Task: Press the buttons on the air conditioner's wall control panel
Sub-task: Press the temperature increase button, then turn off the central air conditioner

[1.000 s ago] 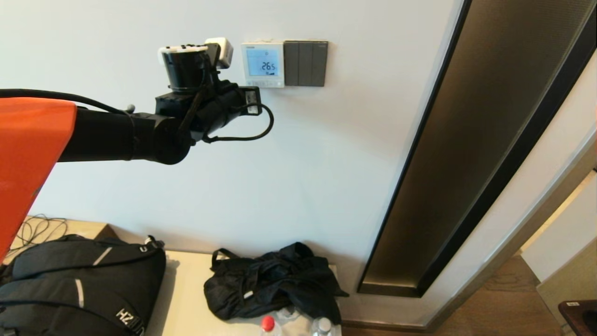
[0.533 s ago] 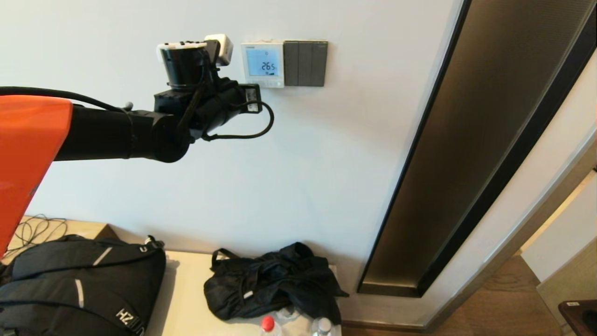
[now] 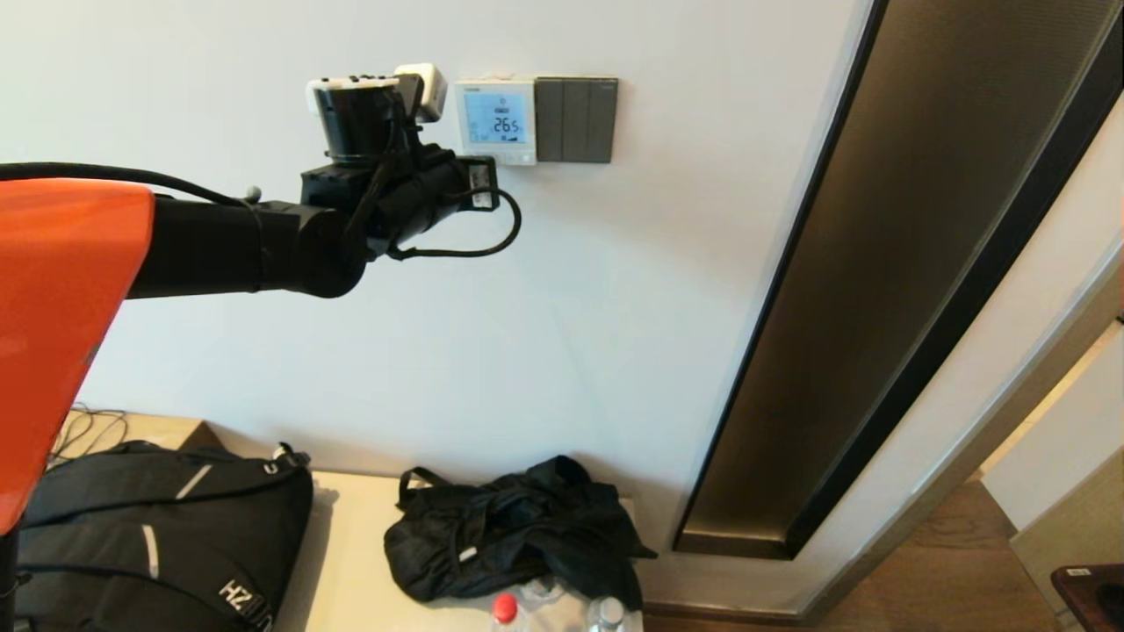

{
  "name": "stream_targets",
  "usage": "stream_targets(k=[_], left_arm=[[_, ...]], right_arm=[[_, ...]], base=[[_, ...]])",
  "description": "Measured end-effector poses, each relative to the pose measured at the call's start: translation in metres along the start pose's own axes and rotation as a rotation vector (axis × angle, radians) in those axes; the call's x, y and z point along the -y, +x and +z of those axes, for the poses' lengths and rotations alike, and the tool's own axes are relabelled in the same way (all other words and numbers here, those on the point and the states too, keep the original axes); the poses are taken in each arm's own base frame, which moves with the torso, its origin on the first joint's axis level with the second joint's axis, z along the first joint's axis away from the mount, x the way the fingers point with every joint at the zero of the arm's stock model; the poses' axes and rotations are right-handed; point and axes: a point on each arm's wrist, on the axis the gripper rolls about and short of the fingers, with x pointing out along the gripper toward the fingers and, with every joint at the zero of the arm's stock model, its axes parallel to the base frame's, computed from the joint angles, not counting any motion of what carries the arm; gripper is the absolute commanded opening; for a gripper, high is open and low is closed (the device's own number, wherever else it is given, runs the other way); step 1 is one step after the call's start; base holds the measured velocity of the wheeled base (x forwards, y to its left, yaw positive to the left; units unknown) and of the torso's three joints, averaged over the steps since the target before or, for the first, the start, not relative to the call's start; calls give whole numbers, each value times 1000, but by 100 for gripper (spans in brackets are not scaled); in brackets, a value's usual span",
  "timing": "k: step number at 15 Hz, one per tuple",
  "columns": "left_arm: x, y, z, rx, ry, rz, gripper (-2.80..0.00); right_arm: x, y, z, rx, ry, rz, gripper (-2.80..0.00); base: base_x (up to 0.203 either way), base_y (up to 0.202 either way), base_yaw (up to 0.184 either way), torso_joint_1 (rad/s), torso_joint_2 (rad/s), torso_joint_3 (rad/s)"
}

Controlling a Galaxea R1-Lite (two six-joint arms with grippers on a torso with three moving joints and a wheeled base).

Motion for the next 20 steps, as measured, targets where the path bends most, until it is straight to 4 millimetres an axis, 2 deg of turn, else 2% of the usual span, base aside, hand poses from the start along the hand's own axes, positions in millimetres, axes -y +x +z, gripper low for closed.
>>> stream_targets(k=[7,11,15,20], left_arm=[[0,2,-4,1,-1,3,-280],[-1,-10,-5,-4,-2,10,-280],[-3,-42,0,3,-2,13,-280],[-19,-103,5,23,2,47,-280]], right_arm=[[0,0,0,0,0,0,-280],[0,0,0,0,-1,0,-280],[0,0,0,0,0,0,-280],[0,0,0,0,0,1,-280]], base=[[0,0,0,0,0,0],[0,0,0,0,0,0],[0,0,0,0,0,0],[0,0,0,0,0,0]])
